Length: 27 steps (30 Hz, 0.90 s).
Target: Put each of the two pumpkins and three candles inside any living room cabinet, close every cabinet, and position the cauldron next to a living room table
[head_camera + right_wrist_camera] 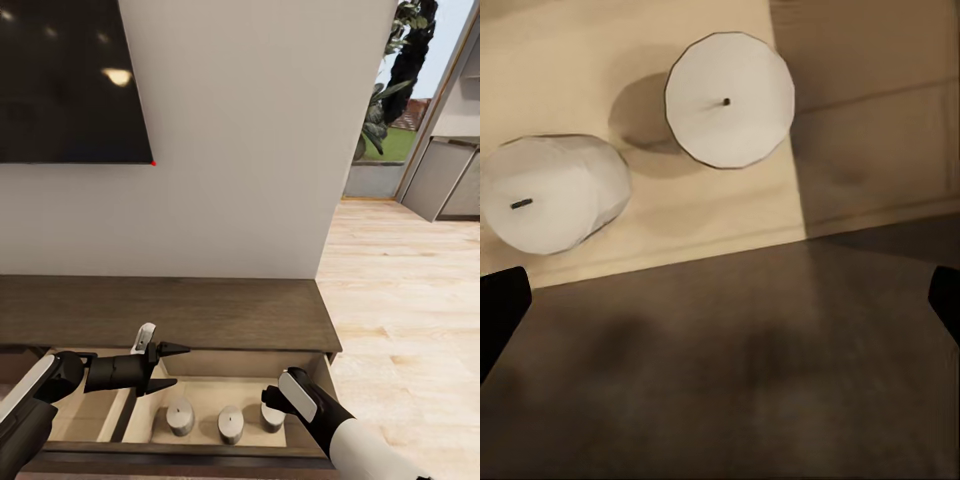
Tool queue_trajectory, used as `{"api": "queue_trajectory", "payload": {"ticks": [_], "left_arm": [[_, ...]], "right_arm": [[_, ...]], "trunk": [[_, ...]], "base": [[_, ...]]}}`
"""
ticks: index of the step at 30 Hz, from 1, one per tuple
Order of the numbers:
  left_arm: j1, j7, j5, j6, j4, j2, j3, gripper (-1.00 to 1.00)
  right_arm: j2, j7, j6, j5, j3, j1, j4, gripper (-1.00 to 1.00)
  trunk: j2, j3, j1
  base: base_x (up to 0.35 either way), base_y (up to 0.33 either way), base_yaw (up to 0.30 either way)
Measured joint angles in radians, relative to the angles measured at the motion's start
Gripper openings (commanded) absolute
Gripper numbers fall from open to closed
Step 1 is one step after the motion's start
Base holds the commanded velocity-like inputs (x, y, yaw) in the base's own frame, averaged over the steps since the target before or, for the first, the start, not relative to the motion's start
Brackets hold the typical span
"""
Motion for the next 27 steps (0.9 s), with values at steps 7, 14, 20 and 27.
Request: {"api": "queue_trajectory", "payload": {"ticks": [7, 14, 20, 27], "left_arm": [[0.0, 0.0, -0.001, 0.0, 0.0, -0.001, 0.0, 1.0], [0.0, 0.0, -0.001, 0.0, 0.0, 0.0, 0.0, 1.0], [0.0, 0.0, -0.002, 0.0, 0.0, 0.0, 0.0, 1.0], [0.0, 0.0, -0.002, 0.0, 0.0, 0.001, 0.0, 1.0]], "right_arm": [[-0.001, 0.002, -0.001, -0.004, -0.001, 0.0, -0.001, 1.0], [0.0, 0.003, -0.002, -0.005, -0.001, 0.0, -0.003, 1.0], [0.0, 0.003, -0.001, -0.005, -0.001, 0.0, -0.003, 1.0], [0.0, 0.003, -0.003, -0.005, -0.001, 0.0, -0.003, 1.0]], "trunk": [[0.049, 0.022, -0.026], [0.098, 0.044, -0.054], [0.14, 0.063, -0.077], [0.189, 0.085, -0.104]], "base": [[-0.103, 0.0, 0.0], [-0.045, 0.0, 0.0], [-0.001, 0.0, 0.0], [0.0, 0.0, 0.0]]}}
